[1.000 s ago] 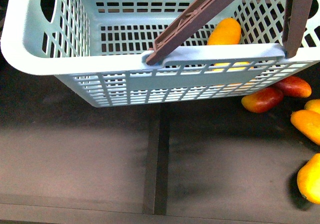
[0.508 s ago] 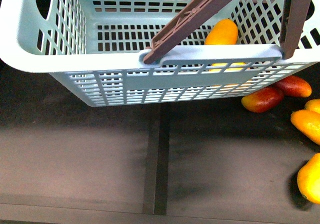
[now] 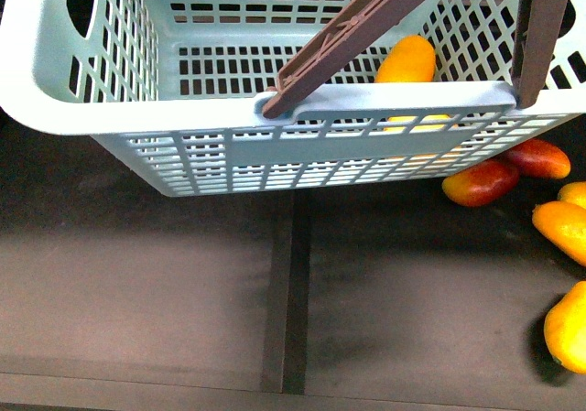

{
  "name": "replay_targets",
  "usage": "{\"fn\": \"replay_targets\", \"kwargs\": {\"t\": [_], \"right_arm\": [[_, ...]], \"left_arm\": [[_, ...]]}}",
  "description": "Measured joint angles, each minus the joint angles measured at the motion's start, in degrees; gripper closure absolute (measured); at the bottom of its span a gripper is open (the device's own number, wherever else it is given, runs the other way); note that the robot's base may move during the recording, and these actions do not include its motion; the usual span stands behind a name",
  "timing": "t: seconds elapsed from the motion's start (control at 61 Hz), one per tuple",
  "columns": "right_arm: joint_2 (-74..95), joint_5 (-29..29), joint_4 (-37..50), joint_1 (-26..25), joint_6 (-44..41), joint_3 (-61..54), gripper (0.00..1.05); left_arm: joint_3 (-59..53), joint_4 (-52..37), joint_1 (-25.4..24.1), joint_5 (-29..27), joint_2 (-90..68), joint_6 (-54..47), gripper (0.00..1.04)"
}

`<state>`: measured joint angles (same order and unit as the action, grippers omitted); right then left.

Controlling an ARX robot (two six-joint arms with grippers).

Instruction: Pick lemon and mango into basket

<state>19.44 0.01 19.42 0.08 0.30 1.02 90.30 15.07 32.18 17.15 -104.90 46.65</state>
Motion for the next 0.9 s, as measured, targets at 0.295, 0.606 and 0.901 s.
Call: {"fn": "replay_targets", "kwargs": {"t": [0.295, 0.606, 0.901], "right_arm": [[-6.8, 0.0, -6.6, 0.0, 0.0, 0.0, 1.03], [-17.0, 0.0, -18.5, 0.0, 0.0, 0.0, 1.03], [-19.1, 0.0, -19.3, 0.0, -0.1, 0.0, 0.98]], "left_arm": [[0.0, 0.0, 0.0, 0.0, 0.0, 0.0, 1.00], [0.0, 0.0, 0.0, 0.0, 0.0, 0.0, 1.00], [0.0, 0.0, 0.0, 0.0, 0.0, 0.1, 1.00]]}}
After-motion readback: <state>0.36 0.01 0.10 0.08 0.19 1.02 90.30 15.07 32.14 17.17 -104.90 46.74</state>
